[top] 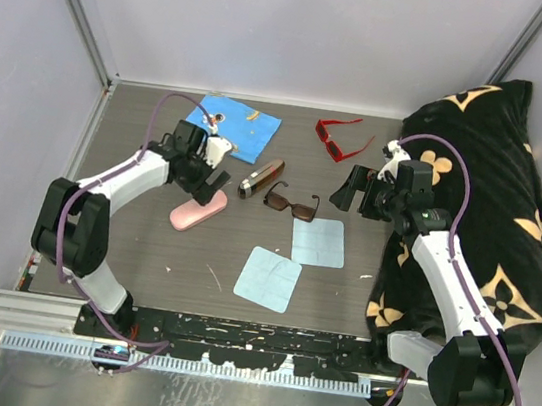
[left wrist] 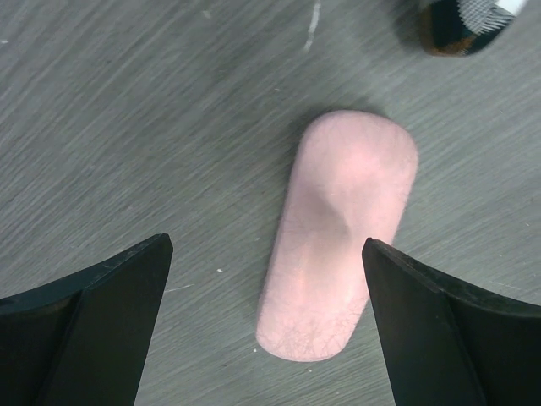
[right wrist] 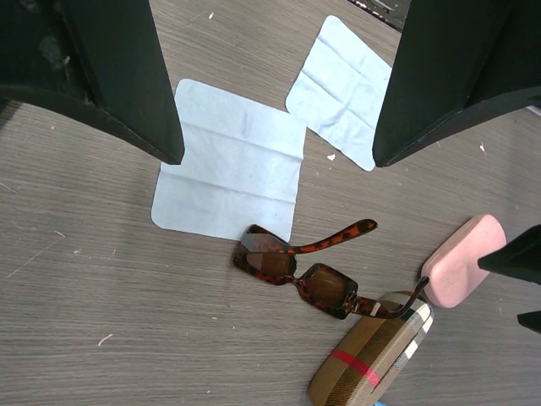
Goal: Organize the sunglasses
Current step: Pick up the sunglasses case from the center of the board.
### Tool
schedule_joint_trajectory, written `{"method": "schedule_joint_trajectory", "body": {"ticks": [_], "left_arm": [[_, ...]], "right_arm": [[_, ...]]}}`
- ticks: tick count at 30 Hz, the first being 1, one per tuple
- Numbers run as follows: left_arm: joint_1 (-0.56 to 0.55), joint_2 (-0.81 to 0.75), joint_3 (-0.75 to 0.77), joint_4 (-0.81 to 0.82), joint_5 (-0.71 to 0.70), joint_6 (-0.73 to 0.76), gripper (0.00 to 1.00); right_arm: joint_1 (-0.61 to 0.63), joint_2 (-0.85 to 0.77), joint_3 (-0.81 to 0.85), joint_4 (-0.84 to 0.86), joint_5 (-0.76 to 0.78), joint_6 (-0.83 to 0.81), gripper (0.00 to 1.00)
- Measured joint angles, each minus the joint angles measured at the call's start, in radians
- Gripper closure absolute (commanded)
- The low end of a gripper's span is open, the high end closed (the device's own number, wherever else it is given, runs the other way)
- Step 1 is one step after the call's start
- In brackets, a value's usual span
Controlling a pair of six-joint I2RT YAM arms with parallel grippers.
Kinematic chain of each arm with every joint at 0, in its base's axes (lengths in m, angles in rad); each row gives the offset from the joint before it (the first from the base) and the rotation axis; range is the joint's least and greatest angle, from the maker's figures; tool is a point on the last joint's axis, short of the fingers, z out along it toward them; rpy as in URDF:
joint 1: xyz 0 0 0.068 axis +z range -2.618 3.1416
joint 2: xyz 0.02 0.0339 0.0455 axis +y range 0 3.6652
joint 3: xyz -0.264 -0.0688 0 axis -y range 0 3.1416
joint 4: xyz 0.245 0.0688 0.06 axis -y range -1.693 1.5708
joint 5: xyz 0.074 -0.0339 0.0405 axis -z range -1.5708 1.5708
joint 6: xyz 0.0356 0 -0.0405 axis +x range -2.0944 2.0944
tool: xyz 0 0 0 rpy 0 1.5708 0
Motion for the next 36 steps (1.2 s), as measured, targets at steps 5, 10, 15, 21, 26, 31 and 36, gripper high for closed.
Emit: {"method": "schedule_joint_trajectory", "body": {"ticks": [5, 10, 15, 21, 26, 31, 36], "left_arm": [[-0.040, 0.000, -0.021, -0.013, 0.014, 0.023, 0.02], [-0.056, 0.002, -0.022, -0.023, 0.023, 0.037, 0.02], [-0.055, 0.041, -0.021, -0.024, 0.019, 0.040, 0.01], [-0.055, 0.117, -0.019, -0.053, 0.018, 0.038, 0.19], [-0.055, 0.120, -0.006, -0.079, 0.016, 0.030, 0.32], [-0.055, 0.121, 0.042, -0.115, 0.001, -0.021, 0.46], [-0.065, 0.121, 0.087, -0.150, -0.039, -0.128, 0.55]], "right_arm": [[0.001, 0.000, 0.000, 0.000, -0.007, 0.000, 0.00], [0.003, 0.000, 0.000, 0.000, -0.013, 0.000, 0.00], [0.006, 0.000, 0.000, 0.000, -0.020, 0.000, 0.00], [0.006, 0.000, 0.000, 0.000, -0.025, -0.001, 0.00], [0.006, 0.000, 0.000, 0.000, -0.027, 0.000, 0.00], [0.006, -0.001, 0.000, 0.000, -0.027, 0.001, 0.00], [0.006, -0.027, -0.014, 0.002, 0.000, 0.024, 0.00]]}}
